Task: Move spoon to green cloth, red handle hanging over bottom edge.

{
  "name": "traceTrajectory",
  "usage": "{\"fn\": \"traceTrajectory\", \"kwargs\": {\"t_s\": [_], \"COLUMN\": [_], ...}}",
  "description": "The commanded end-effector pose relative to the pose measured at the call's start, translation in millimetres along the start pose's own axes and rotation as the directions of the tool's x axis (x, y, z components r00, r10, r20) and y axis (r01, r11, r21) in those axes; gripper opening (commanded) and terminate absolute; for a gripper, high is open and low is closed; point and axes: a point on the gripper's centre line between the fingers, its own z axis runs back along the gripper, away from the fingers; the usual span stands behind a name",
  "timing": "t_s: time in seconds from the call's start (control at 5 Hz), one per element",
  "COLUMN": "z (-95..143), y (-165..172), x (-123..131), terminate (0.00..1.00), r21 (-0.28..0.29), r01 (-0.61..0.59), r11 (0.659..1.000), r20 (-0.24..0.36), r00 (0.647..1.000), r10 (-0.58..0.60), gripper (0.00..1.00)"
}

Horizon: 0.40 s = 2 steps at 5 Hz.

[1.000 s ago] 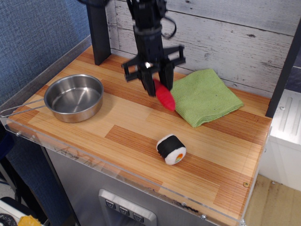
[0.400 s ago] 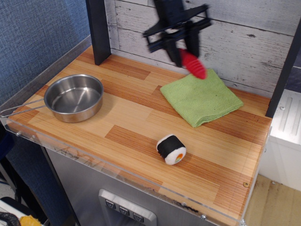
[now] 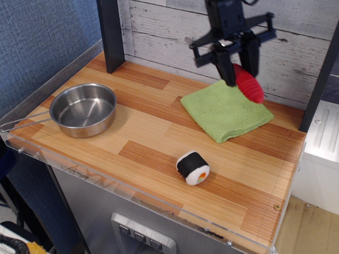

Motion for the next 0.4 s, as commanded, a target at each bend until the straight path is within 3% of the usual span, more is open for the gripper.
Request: {"fn": "traceTrajectory", "kwargs": {"t_s": [0.0,0.2], "z": [-1,-16], "y": [-8,-9], "x": [-21,-20], "terminate": [0.0,0.0], "r21": [-0.006,-0.003], "r01": [0.077,0.075], "r11": [0.997,0.997], "r20": [-0.008,-0.009], "r00": [0.997,0.997], "r10": [-0.077,-0.075], "gripper": [0.0,0.0]}}
